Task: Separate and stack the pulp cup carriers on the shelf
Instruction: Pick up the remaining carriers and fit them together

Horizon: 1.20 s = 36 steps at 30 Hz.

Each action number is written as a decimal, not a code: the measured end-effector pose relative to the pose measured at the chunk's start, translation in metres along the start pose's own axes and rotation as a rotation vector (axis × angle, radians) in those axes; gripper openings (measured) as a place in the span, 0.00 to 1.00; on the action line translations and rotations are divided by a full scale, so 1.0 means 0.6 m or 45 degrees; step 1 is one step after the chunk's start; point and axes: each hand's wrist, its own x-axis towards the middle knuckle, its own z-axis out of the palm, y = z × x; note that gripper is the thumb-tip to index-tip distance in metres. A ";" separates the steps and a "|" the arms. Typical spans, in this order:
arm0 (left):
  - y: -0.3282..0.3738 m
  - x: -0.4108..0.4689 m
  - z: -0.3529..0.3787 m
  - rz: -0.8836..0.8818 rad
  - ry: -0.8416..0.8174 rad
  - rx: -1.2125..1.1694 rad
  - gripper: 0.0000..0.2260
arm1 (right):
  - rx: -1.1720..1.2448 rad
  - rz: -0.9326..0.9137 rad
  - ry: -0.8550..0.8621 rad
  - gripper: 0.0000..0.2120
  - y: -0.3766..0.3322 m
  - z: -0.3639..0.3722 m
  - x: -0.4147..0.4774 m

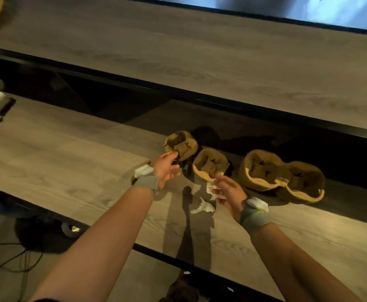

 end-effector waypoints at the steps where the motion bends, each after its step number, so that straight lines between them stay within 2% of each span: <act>1: -0.002 0.004 0.001 -0.010 0.002 0.006 0.14 | 0.029 0.001 0.014 0.11 0.000 -0.001 -0.001; 4: -0.009 0.019 -0.001 0.017 0.013 0.011 0.11 | 0.091 -0.030 0.071 0.08 -0.002 -0.006 -0.007; 8: -0.019 0.031 -0.013 0.269 0.144 0.103 0.12 | 0.075 -0.097 0.138 0.06 0.000 -0.007 -0.023; 12: -0.020 0.012 -0.046 0.462 0.193 0.132 0.03 | 0.045 -0.163 0.159 0.05 -0.004 -0.001 -0.034; 16: -0.034 -0.029 -0.114 0.609 0.243 0.276 0.09 | 0.075 -0.252 0.083 0.05 -0.010 0.000 -0.043; 22: -0.072 -0.096 -0.226 0.569 0.252 0.209 0.08 | -0.008 -0.351 -0.001 0.09 -0.029 0.041 -0.041; 25: -0.092 -0.095 -0.234 0.512 0.328 0.168 0.07 | -0.038 -0.396 -0.064 0.09 -0.042 0.072 -0.035; 30: -0.123 -0.087 -0.251 0.453 0.385 0.007 0.09 | -0.027 -0.334 -0.158 0.09 -0.048 0.155 -0.013; 36: -0.123 -0.073 -0.252 0.420 0.406 -0.137 0.08 | -0.097 -0.283 -0.147 0.07 -0.047 0.214 0.011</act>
